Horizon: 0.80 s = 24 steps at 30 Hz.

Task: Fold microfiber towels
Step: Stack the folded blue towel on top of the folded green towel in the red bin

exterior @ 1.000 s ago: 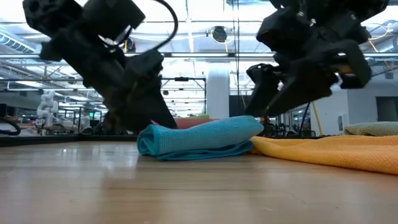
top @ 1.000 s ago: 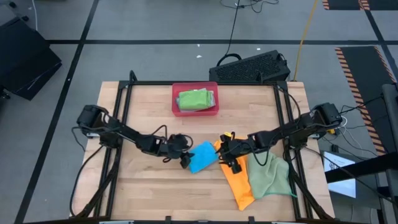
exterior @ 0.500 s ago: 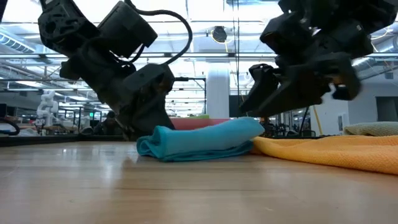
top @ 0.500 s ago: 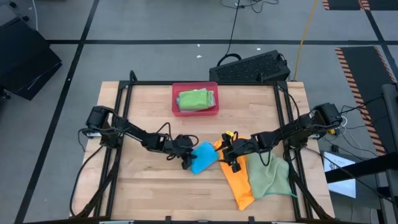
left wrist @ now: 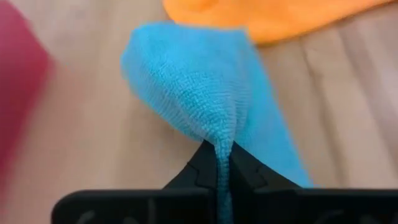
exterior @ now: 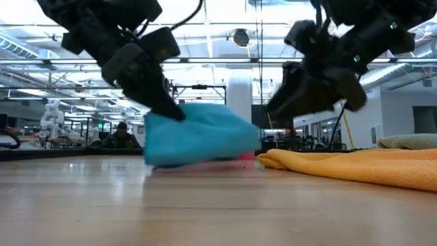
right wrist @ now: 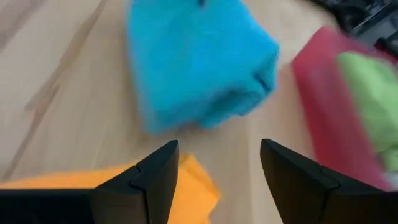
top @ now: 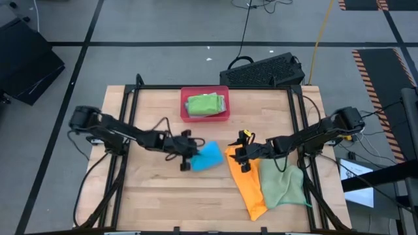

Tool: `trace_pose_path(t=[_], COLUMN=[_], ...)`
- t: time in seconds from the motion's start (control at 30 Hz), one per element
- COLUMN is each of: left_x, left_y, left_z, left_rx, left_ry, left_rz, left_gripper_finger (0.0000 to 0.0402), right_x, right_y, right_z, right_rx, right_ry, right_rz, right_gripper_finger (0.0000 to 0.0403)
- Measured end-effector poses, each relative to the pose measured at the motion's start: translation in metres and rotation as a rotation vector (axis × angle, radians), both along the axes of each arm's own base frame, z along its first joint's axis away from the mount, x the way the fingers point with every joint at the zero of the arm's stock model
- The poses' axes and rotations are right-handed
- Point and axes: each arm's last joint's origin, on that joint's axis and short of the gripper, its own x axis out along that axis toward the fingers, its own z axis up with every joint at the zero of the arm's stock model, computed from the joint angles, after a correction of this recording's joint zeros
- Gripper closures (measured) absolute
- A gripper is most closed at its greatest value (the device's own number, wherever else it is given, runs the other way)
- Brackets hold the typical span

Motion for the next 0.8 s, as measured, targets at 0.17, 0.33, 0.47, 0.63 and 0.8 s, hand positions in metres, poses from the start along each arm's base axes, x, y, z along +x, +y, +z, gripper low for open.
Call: trace_pose_path(t=[0.17, 0.33, 0.47, 0.63, 0.8], left_x=[-0.013, -0.021, -0.019, -0.016, -0.008], left_y=[0.029, 0.065, 0.094, 0.137, 0.176], left_z=[0.034, 0.053, 0.074, 0.106, 0.117], left_rx=[0.121, 0.179, 0.237, 0.211, 0.122], left_ry=[-0.075, -0.086, -0.032, -0.024, -0.002], left_rz=[-0.026, -0.029, -0.099, -0.146, -0.222], left_gripper_finger=[0.0393, 0.0391, 0.0393, 0.0393, 0.0390], right_x=[-0.001, -0.002, -0.002, -0.002, -0.002], right_y=[-0.008, -0.016, -0.021, -0.024, -0.025], right_z=[0.018, 0.025, 0.025, 0.025, 0.024], right_rx=[0.014, -0.002, -0.051, -0.074, -0.076], right_ry=[-0.085, -0.112, -0.109, -0.102, -0.087], right_rz=[-0.024, -0.042, -0.080, -0.084, -0.082], right_gripper_finger=[0.0183, 0.0183, 0.0183, 0.0183, 0.0183])
